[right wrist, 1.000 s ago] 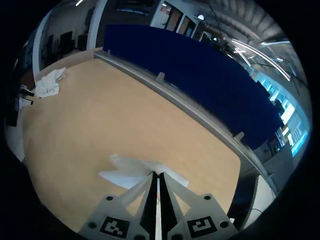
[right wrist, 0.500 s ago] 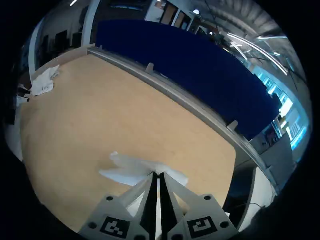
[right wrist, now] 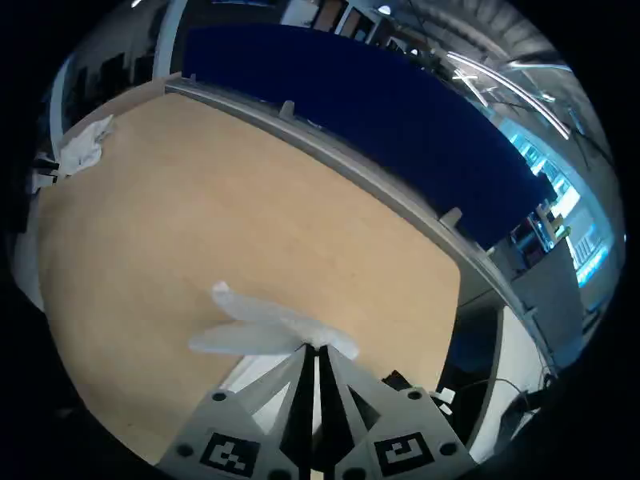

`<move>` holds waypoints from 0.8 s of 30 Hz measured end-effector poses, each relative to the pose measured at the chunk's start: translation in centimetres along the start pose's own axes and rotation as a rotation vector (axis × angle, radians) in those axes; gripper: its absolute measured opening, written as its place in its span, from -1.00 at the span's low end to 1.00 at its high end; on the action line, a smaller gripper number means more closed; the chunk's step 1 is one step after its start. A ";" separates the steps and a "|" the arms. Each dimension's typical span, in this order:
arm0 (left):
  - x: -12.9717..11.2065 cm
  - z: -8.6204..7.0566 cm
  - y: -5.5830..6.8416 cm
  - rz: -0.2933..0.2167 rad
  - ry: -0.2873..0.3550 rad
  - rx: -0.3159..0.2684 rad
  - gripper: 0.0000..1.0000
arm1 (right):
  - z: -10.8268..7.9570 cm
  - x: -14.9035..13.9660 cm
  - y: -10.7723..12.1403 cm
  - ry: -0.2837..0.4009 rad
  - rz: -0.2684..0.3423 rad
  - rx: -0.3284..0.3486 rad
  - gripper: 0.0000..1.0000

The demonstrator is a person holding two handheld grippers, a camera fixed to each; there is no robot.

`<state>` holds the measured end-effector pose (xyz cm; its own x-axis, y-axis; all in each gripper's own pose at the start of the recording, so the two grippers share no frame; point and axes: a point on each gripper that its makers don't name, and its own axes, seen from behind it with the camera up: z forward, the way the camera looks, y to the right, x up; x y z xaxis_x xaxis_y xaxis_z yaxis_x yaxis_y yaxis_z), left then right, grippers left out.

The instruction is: Fold towel

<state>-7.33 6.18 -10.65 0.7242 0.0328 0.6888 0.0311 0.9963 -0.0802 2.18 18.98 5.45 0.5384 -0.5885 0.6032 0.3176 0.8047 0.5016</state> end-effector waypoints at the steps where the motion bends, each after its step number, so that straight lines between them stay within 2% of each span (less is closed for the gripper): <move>1: -0.1 0.0 0.1 0.001 0.000 -0.002 0.87 | -0.2 -0.6 0.1 -0.007 0.002 -0.004 -0.94; 11: -0.5 0.4 0.5 0.016 -0.006 -0.013 0.86 | -1.4 -5.5 -0.7 -0.053 0.041 -0.019 -0.93; 24: -0.2 -0.1 1.1 0.033 -0.002 -0.027 0.87 | -1.4 -7.9 -1.8 -0.080 0.045 -0.040 -0.94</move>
<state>-7.34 7.22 -10.95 0.7239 0.0662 0.6867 0.0254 0.9922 -0.1224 -1.58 22.23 -1.07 0.4895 -0.5545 0.6730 0.3264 0.8322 0.4483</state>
